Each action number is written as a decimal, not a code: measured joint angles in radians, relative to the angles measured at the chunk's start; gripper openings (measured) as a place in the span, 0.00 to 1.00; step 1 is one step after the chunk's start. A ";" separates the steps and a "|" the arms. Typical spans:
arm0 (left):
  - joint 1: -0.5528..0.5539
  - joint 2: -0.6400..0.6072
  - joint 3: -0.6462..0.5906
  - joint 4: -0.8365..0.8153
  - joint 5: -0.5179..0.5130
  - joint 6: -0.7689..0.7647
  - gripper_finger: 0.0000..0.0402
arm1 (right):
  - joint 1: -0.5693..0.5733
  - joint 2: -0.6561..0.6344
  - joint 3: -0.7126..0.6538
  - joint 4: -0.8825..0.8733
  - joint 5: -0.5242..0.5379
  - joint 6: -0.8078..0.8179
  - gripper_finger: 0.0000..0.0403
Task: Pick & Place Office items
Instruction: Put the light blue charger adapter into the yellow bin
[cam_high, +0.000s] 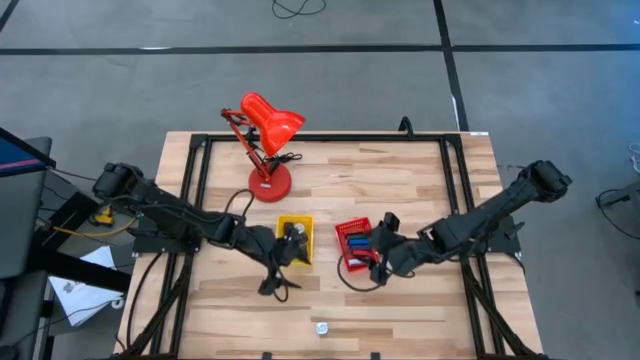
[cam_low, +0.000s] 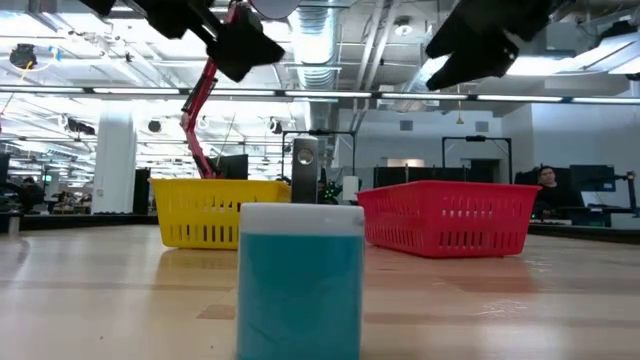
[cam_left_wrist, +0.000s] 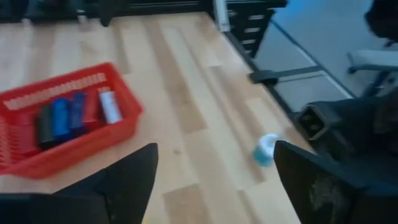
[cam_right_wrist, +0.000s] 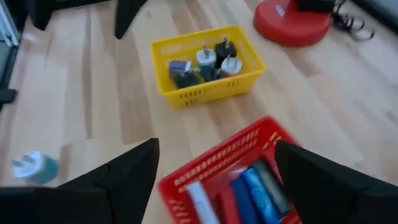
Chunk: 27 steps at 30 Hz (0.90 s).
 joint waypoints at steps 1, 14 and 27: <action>-0.013 0.000 0.000 0.002 0.003 -0.013 0.80 | 0.010 0.001 0.000 -0.003 0.000 0.028 0.77; -0.231 0.132 0.056 0.082 -0.230 -0.011 0.83 | 0.054 0.080 0.000 0.015 0.054 0.311 0.77; -0.353 0.450 0.318 -0.003 -0.403 -0.083 0.80 | 0.086 0.208 0.000 0.024 0.047 0.534 0.77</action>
